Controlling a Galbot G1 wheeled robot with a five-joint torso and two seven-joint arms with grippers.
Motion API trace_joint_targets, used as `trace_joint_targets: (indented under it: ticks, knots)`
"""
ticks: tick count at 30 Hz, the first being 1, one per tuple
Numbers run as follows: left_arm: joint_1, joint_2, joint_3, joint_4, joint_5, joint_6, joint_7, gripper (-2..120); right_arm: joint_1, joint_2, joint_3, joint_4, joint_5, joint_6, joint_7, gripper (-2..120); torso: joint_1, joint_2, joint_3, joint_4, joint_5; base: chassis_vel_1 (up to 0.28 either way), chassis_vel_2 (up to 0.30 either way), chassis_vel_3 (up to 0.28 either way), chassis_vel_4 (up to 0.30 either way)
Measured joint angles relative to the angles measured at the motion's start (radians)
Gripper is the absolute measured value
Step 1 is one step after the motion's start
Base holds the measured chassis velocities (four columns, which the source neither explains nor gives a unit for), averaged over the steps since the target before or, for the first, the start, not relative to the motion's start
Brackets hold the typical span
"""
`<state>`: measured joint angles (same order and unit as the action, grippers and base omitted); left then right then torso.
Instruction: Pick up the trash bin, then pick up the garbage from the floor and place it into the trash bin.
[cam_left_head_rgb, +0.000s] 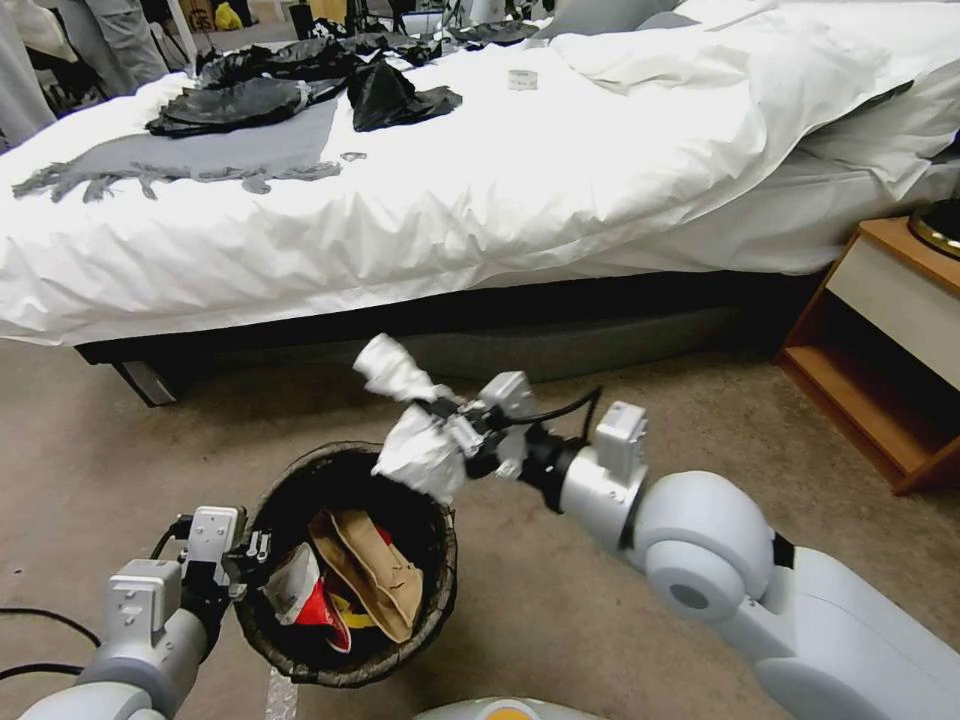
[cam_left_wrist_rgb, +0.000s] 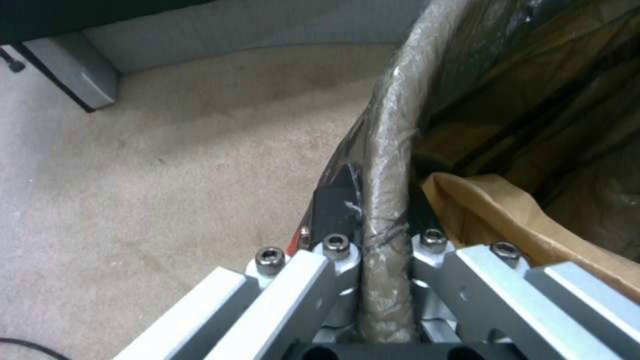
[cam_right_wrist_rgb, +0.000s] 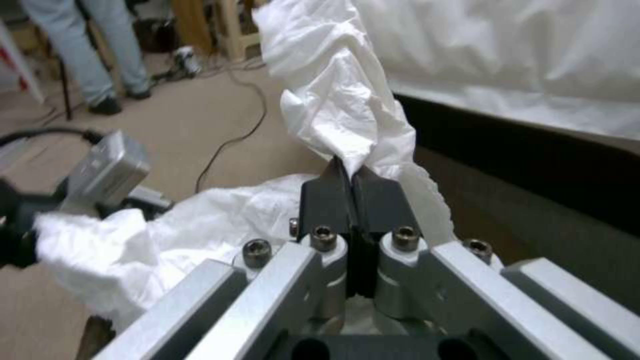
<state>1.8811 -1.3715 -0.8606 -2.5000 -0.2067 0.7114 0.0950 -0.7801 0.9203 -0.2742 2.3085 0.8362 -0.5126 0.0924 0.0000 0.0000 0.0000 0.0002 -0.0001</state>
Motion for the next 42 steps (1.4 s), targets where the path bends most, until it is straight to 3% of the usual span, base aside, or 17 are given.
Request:
trace_joint_targets:
  ticks: [2,12,24,27,42]
  knots:
    - [0.000,0.000,0.000,0.000,-0.001,0.001,0.000,1,0.055,-0.003,-0.080,-0.009,0.005,-0.005,0.006,0,0.000,0.000,0.000,-0.0002,0.0000,0.000,0.000,0.000,0.000]
    - [-0.002,0.007,-0.001,0.000,-0.005,0.002,-0.001,1,0.139,0.011,-0.269,-0.044,0.016,-0.040,0.060,0,0.000,0.000,0.000,-0.0002,0.0000,0.000,0.000,0.000,0.000]
    - [-0.001,0.009,-0.002,0.000,-0.007,0.003,-0.001,1,0.139,0.053,-0.357,-0.114,0.010,-0.094,0.159,0,0.000,0.000,0.000,-0.0002,0.0001,0.000,0.000,0.000,0.000]
    - [-0.001,0.008,-0.002,0.000,-0.007,0.003,-0.001,1,0.137,0.064,-0.361,-0.137,0.015,-0.108,0.179,15,0.000,0.000,0.000,-0.0002,0.0000,0.000,0.000,0.000,0.000]
    - [-0.002,0.002,-0.002,0.000,-0.007,0.004,-0.001,1,0.118,0.080,-0.348,-0.168,0.028,-0.111,0.241,65,0.000,0.000,0.000,-0.0002,0.0001,0.000,0.000,0.000,0.000]
